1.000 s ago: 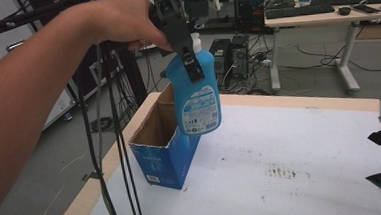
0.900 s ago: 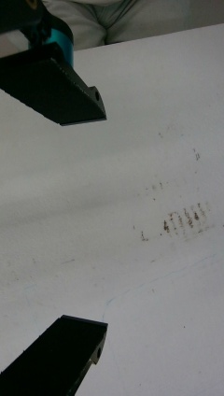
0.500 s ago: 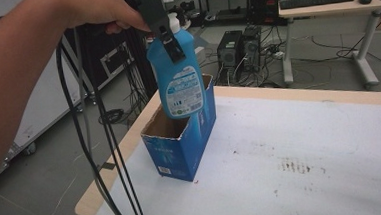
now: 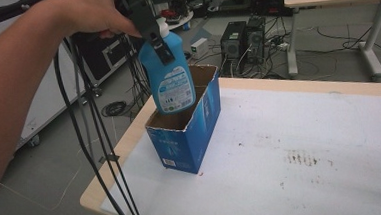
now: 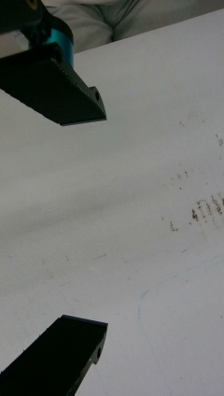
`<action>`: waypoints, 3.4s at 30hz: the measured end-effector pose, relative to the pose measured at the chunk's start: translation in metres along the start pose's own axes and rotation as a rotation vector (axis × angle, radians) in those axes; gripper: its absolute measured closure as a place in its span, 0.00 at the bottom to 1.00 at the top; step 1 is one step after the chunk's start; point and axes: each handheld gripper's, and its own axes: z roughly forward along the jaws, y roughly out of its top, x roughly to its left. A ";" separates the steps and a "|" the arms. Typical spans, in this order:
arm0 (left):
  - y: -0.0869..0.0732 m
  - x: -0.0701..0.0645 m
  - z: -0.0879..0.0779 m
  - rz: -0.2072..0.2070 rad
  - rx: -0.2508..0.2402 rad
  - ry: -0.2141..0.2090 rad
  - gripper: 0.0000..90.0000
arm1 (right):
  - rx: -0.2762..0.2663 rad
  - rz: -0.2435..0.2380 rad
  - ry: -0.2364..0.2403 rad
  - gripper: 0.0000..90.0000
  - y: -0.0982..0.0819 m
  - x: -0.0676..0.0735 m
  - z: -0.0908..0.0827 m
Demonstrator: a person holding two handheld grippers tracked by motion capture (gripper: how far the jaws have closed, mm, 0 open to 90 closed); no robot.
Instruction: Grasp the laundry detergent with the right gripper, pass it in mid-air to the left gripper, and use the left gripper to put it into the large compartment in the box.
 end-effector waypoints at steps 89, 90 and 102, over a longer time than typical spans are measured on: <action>0.066 -0.048 0.068 0.128 -0.192 -0.023 0.21 | -0.014 0.043 0.005 0.01 -0.016 0.005 0.006; 0.069 -0.051 0.069 0.133 -0.205 -0.033 0.21 | -0.010 0.042 0.004 0.01 -0.015 0.006 0.006; 0.110 -0.092 0.096 0.335 -0.134 -0.088 0.02 | -0.022 0.046 -0.005 0.01 -0.017 0.005 0.004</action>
